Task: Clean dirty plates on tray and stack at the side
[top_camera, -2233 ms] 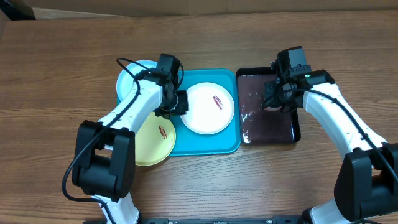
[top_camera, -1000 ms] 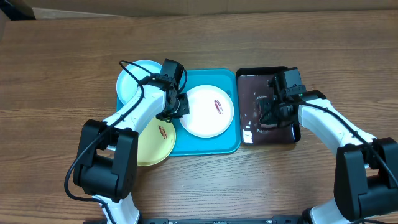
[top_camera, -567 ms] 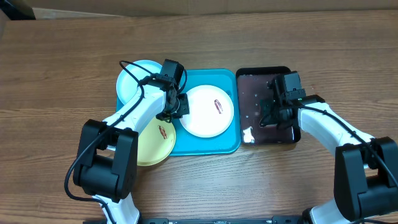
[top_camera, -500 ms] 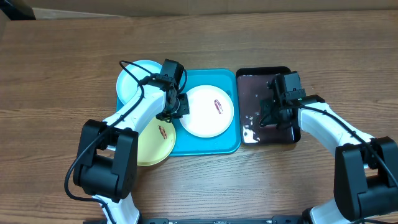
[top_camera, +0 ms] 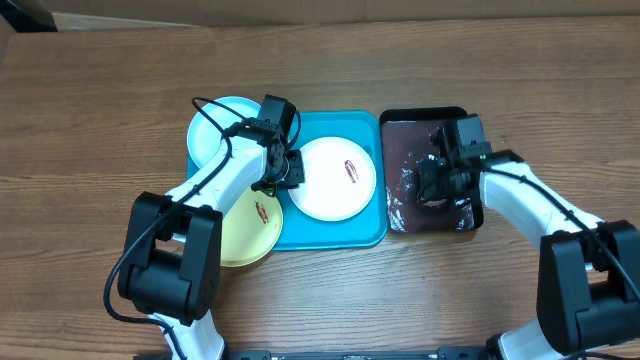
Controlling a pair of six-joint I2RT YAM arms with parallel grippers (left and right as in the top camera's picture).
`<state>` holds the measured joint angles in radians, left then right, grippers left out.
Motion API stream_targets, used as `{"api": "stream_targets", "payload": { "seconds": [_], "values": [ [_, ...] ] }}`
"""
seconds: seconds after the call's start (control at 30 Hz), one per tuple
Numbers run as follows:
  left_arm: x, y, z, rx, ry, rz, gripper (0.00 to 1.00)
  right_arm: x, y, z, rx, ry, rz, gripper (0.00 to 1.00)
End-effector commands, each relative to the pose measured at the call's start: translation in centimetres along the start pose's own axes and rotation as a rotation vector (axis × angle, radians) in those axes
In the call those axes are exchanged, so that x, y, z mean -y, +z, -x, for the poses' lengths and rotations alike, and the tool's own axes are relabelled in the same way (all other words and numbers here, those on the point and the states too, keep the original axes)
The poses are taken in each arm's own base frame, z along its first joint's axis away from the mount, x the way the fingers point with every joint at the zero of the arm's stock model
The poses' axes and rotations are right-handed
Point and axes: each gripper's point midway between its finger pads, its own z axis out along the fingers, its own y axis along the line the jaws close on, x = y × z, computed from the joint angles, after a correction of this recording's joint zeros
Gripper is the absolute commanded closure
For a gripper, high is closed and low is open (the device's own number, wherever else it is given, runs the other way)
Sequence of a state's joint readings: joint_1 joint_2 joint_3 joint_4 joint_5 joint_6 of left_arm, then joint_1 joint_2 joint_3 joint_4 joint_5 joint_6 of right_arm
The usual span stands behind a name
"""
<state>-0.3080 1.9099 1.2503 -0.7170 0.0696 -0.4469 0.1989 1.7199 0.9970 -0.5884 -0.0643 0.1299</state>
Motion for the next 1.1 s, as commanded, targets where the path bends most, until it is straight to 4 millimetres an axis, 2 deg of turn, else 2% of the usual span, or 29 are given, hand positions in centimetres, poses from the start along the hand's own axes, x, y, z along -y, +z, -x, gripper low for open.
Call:
{"api": "stream_targets", "payload": {
  "seconds": [0.0, 0.1, 0.17, 0.43, 0.5, 0.7, 0.77, 0.83, 0.97, 1.07],
  "values": [
    [-0.2, 0.1, -0.2, 0.002, 0.000, 0.018, 0.73, -1.7, -4.5, 4.9, 0.117, -0.014, 0.034, 0.96],
    [-0.2, 0.1, -0.2, 0.002, 0.000, 0.018, 0.73, -2.0, -6.3, 5.6, 0.111, -0.014, 0.033, 0.96],
    [-0.1, 0.1, -0.2, 0.003, 0.000, 0.017, 0.74, -2.1, -6.8, 5.7, 0.102, -0.013, 0.031, 0.96],
    [0.0, 0.1, 0.1, 0.015, 0.001, 0.012, 0.74, -2.0, -6.7, 5.3, 0.086, -0.011, 0.027, 0.96],
    [0.0, 0.1, 0.1, 0.014, 0.001, 0.012, 0.82, -2.0, -6.7, 5.3, 0.085, -0.011, 0.027, 0.96],
    [-0.4, 0.6, -0.5, 0.001, 0.000, 0.020, 0.83, -1.9, -6.7, 5.2, 0.082, -0.011, 0.026, 0.96],
    [-0.5, 0.6, -0.5, 0.003, 0.000, 0.028, 0.87, -1.9, -6.7, 5.1, 0.078, -0.010, 0.025, 0.96],
    [-0.6, 0.6, -0.4, 0.006, -0.002, 0.028, 0.96, -1.9, -6.7, 5.1, 0.077, -0.010, 0.026, 0.96],
    [-0.8, 0.3, 0.2, 0.010, -0.020, 0.014, 0.96, -1.8, -6.7, 4.7, 0.060, -0.009, 0.023, 0.96],
    [-1.3, -0.3, 0.6, -0.001, -0.093, 0.006, 0.96, -3.2, -6.7, 3.7, 0.013, -0.008, 0.103, 0.96]
  ]
}}
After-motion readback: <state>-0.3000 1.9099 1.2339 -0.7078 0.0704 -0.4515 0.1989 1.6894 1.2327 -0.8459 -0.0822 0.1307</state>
